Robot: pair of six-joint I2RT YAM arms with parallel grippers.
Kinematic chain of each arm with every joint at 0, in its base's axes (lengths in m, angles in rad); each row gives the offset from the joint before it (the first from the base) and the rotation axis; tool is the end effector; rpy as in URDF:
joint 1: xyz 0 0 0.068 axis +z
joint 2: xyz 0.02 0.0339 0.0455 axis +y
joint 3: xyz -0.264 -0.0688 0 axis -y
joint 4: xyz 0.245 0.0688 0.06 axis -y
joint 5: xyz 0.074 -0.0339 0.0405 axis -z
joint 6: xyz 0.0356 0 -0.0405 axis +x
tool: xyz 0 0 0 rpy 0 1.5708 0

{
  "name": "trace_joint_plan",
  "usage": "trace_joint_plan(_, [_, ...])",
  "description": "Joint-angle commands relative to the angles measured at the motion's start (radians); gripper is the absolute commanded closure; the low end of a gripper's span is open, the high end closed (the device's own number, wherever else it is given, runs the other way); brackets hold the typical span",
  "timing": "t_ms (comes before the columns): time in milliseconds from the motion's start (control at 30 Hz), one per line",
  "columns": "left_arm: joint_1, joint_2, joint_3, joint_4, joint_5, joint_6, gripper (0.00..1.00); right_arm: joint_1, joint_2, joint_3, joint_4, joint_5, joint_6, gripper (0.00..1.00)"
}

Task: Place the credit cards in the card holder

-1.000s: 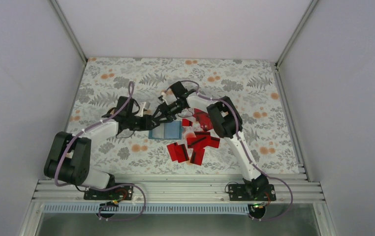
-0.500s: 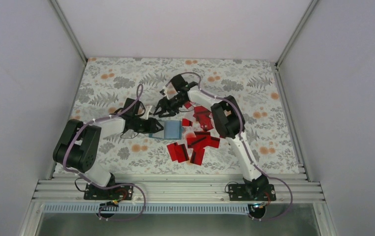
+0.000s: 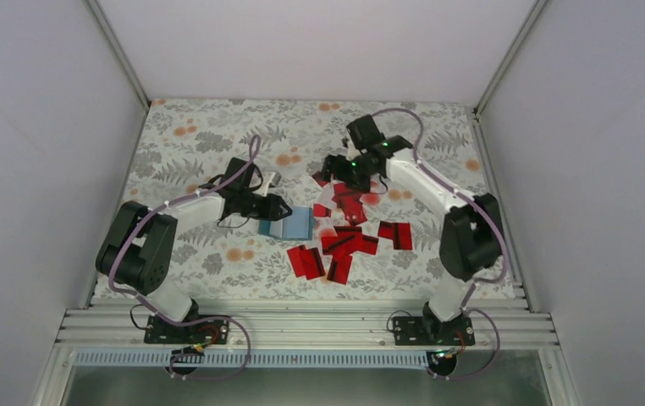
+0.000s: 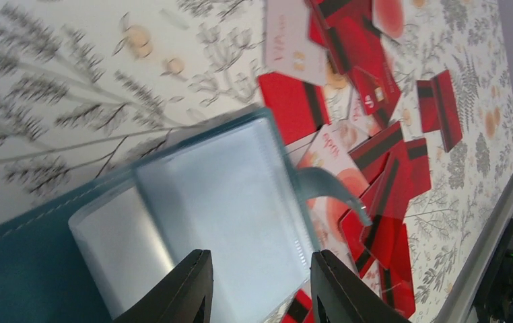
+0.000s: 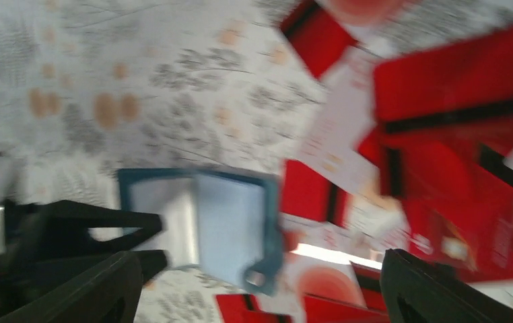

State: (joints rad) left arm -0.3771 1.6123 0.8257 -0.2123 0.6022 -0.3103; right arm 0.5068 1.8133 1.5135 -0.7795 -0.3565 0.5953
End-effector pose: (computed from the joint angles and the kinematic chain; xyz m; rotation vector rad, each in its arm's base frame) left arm 0.2737 -0.1301 0.1593 0.3267 2.6115 -1.0260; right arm 0.3313 0.1982 0.2601 -0.0025 2.8020 0.7972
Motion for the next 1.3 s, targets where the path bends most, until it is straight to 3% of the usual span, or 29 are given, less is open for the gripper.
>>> trace_joint_plan(0, [-0.044,0.006,0.06,-0.026,-0.031,0.047,0.62,-0.017,-0.109,-0.177,-0.02,0.233,0.151,0.1])
trace_joint_plan(67, [-0.066,-0.005,0.07,-0.033,-0.043,0.052,0.62,-0.017,-0.141,-0.238,-0.027,0.233,0.197,0.1])
trace_joint_plan(133, [-0.091,-0.021,0.081,-0.04,-0.058,0.057,0.62,-0.016,-0.191,-0.3,-0.031,0.223,0.245,0.01])
trace_joint_plan(433, [-0.249,-0.04,0.164,-0.063,-0.092,0.104,0.62,-0.017,-0.272,-0.441,-0.066,0.189,0.43,0.01])
trace_joint_plan(700, [-0.345,0.05,0.211,-0.083,-0.089,0.111,0.62,0.011,-0.295,-0.596,0.033,0.086,0.655,0.01])
trace_joint_plan(1000, [-0.393,0.128,0.187,-0.06,-0.09,0.096,0.67,0.07,-0.169,-0.536,0.007,0.099,0.748,0.01])
trace_joint_plan(1267, [-0.393,0.042,0.132,-0.059,-0.119,0.08,0.67,0.087,-0.064,-0.481,-0.009,0.124,0.802,0.08])
